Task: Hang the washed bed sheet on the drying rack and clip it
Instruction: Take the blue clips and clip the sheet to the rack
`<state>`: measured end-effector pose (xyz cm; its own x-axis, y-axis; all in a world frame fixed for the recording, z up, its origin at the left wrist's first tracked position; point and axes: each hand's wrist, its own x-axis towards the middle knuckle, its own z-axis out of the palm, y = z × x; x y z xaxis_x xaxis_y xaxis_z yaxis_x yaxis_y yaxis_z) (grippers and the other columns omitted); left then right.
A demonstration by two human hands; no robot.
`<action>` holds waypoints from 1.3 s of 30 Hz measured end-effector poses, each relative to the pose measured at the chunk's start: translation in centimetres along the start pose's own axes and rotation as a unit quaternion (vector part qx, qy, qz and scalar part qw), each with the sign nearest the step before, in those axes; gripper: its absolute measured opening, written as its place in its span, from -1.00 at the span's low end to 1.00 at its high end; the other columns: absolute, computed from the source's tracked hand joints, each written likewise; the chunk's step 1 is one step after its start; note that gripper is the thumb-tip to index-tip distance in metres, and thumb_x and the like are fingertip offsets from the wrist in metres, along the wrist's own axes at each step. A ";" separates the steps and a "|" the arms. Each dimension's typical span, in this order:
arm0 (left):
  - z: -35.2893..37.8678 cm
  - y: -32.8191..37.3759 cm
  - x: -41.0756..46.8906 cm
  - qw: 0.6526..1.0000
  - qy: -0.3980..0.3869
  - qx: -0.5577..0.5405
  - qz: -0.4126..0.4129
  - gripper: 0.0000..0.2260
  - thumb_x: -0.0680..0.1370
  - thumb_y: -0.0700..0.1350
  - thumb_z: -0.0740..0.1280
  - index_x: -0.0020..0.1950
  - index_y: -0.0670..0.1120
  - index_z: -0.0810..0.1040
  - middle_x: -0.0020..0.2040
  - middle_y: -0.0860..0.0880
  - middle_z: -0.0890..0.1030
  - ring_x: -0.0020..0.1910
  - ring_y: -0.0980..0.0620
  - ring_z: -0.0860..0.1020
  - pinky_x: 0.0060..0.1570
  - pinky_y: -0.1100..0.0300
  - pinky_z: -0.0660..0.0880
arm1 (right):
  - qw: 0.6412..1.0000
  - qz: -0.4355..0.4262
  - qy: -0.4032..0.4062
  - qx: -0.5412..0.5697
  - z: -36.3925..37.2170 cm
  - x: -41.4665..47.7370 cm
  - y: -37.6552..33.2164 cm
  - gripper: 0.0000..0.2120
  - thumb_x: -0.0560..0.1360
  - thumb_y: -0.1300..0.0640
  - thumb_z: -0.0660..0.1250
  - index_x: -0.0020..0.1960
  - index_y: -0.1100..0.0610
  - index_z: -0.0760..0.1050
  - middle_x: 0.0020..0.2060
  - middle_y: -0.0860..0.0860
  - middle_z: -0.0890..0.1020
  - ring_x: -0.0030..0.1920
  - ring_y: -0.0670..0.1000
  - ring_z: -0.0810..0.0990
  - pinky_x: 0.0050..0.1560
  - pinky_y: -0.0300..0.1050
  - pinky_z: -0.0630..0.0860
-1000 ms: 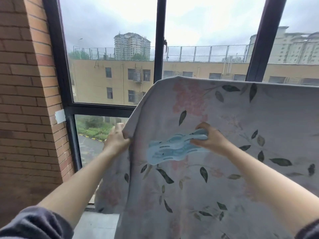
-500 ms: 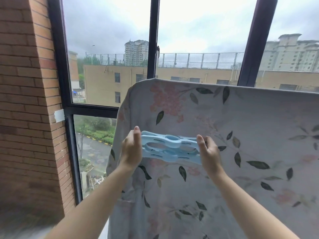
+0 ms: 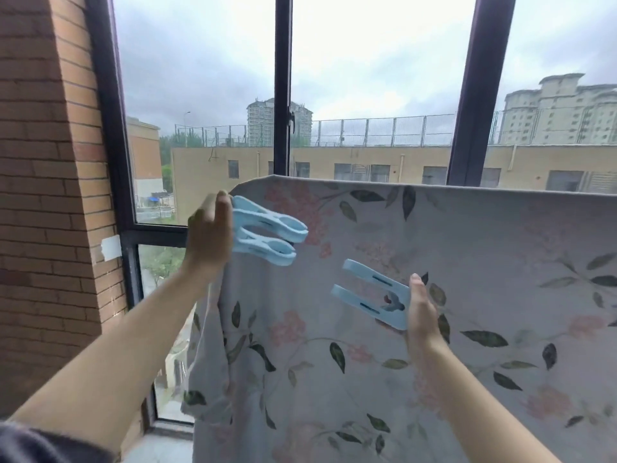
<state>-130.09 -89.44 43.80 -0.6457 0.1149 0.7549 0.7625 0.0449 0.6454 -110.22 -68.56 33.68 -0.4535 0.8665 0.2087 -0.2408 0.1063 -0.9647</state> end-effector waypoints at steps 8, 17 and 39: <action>1.3 7.2 14.0 0.950 -0.036 0.158 0.266 -0.61 0.61 0.09 -0.02 -0.16 -0.15 0.42 -0.25 -0.12 0.46 -0.28 -0.07 0.42 -0.27 0.18 0.21 | 0.887 -0.235 -0.143 -0.372 1.3 6.5 -9.6 -0.35 0.37 -0.28 0.10 0.42 -0.07 0.29 -0.06 0.04 0.64 -0.05 0.07 0.60 -0.03 -0.07 0.47; 6.0 7.3 18.3 0.915 -0.150 0.257 0.271 -0.59 0.63 0.10 -0.03 -0.35 -0.03 0.29 -0.40 -0.02 0.39 -0.42 0.07 0.37 -0.36 0.18 0.25 | 0.696 -0.050 -0.192 -0.690 5.7 13.2 -17.3 -0.28 0.41 -0.23 0.22 0.45 -0.01 0.04 -0.01 0.04 0.54 -0.06 0.04 0.57 -0.11 -0.08 0.53; 12.9 4.8 18.6 0.888 -0.189 0.275 0.315 -0.65 0.64 -0.09 0.00 -0.34 -0.04 0.32 -0.41 0.00 0.42 -0.41 0.03 0.44 -0.29 0.11 0.42 | 0.651 -0.036 -0.147 -0.744 6.4 14.4 -16.2 -0.15 0.44 -0.22 0.18 0.52 0.11 -0.14 0.22 0.10 0.49 0.08 0.09 0.48 -0.09 -0.16 0.34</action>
<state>-137.92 -74.32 59.42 -0.1040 0.6103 0.7853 0.9393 0.3199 -0.1243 -118.33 -60.88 53.34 -0.6846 0.7254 0.0717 0.7276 0.6859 0.0069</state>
